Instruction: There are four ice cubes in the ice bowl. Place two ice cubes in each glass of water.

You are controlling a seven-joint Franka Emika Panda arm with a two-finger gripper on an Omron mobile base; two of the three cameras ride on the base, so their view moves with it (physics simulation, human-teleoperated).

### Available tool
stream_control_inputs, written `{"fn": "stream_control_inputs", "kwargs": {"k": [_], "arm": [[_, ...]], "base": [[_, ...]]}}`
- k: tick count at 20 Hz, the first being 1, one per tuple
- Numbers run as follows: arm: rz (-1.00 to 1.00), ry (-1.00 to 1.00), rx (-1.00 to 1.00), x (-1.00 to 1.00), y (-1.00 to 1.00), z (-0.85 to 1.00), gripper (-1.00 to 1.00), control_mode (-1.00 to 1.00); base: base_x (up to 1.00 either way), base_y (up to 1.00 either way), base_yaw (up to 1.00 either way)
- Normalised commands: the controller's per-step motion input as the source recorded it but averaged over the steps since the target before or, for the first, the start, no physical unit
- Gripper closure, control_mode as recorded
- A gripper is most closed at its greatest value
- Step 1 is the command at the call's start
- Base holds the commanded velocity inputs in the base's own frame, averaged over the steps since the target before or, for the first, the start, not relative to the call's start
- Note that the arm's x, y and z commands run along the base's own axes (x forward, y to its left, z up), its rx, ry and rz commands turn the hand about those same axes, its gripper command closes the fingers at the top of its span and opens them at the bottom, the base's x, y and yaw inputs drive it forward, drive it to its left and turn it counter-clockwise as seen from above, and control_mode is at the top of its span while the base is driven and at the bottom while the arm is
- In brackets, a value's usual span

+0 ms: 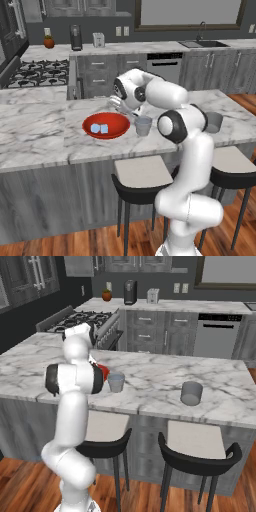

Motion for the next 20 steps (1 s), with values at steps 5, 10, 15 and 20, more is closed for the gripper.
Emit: {"fn": "stream_control_inputs", "kwargs": {"k": [5,10,15,20], "arm": [[-0.23,-0.09,0.05,-0.96,-0.99,1.0,1.0,-1.0],[-0.09,-0.13,0.15,-1.0,-0.92,1.0,1.0,-1.0],[-0.03,-0.05,0.14,-0.91,-0.92,1.0,1.0,-1.0],[-0.06,0.12,0.07,-0.78,-1.0,0.67,1.0,-1.0]], "base": [[0.0,0.0,0.0],[0.0,0.0,0.0],[0.0,0.0,0.0],[0.0,0.0,0.0]]}}
